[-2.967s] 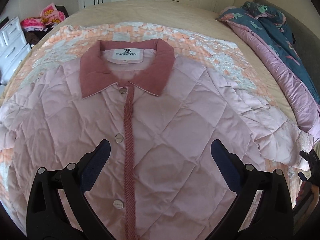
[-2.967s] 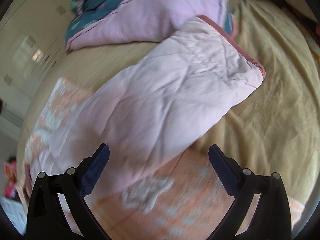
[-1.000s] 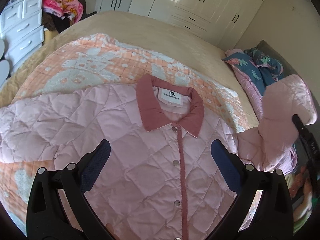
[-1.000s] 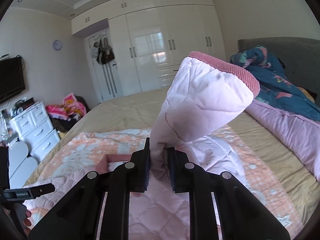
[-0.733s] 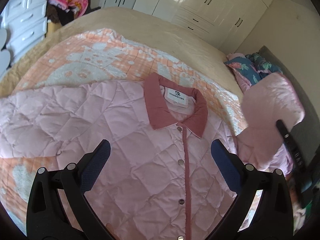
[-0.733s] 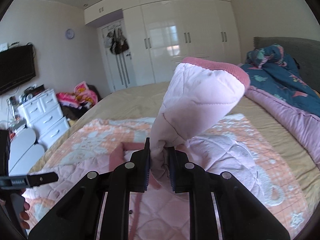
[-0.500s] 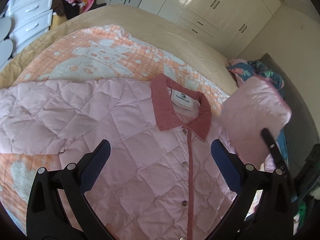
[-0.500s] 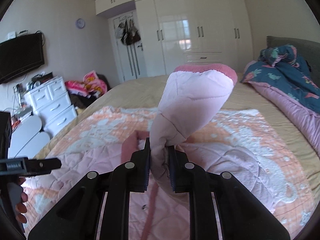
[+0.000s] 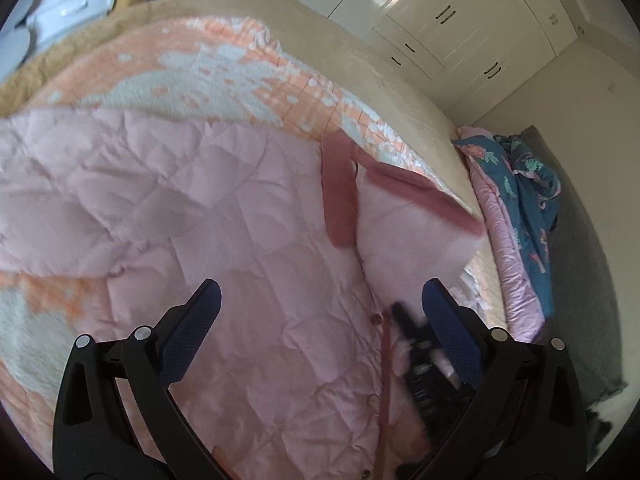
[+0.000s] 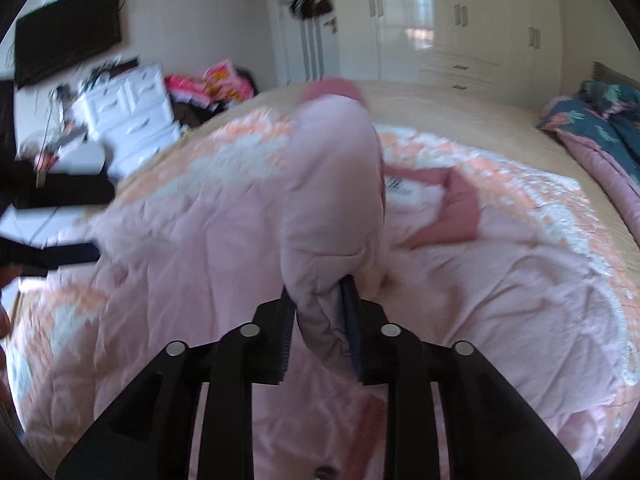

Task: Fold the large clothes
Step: 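Lift the sleeve with the right gripper and fold it across the jacket front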

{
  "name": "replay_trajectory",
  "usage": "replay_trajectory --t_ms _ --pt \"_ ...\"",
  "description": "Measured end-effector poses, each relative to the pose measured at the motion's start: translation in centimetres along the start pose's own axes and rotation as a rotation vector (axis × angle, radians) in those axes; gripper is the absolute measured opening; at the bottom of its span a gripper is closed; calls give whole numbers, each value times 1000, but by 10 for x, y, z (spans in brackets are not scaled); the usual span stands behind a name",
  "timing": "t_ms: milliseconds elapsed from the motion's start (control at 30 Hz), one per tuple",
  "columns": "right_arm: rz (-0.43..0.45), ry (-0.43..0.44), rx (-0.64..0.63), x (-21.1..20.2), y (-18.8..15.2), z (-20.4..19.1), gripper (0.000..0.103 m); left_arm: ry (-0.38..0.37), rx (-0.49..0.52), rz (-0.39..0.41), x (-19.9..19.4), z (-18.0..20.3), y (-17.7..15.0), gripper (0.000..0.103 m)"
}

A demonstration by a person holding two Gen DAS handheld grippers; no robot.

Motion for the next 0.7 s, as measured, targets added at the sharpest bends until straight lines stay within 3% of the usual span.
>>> replay_trajectory --t_ms 67,133,233,333,500,567,600,700 --pt "-41 13 -29 10 -10 -11 36 -34 -25 -13 5 -3 -2 94" --pt "-92 76 -37 17 -22 -21 59 -56 -54 -20 10 -6 -5 94" --pt "-117 155 -20 13 -34 -26 81 -61 -74 -48 21 -10 -10 94" --pt "-93 153 -11 -5 -41 -16 84 -65 -96 -88 37 -13 -16 94" --pt "-58 51 160 -35 -55 61 84 -64 -140 -165 76 -18 -27 94" --pt "-58 7 218 -43 -60 89 84 -72 -122 -168 87 -11 -30 83" --pt "-55 -10 241 -47 -63 103 83 -73 -110 -169 91 -9 -30 60" --pt "-51 -59 312 -59 -75 141 81 -33 -43 -148 93 2 -28 28"
Point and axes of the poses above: each gripper's, at about its wrist camera, not at the fingertips, and x roughly the way its jaws point, z to its right, y to its top, the point moved 9 cm from there along x, roughly the way its jaws point, and after that the axes turned 15 degrees about -z, right-handed, at the moved point
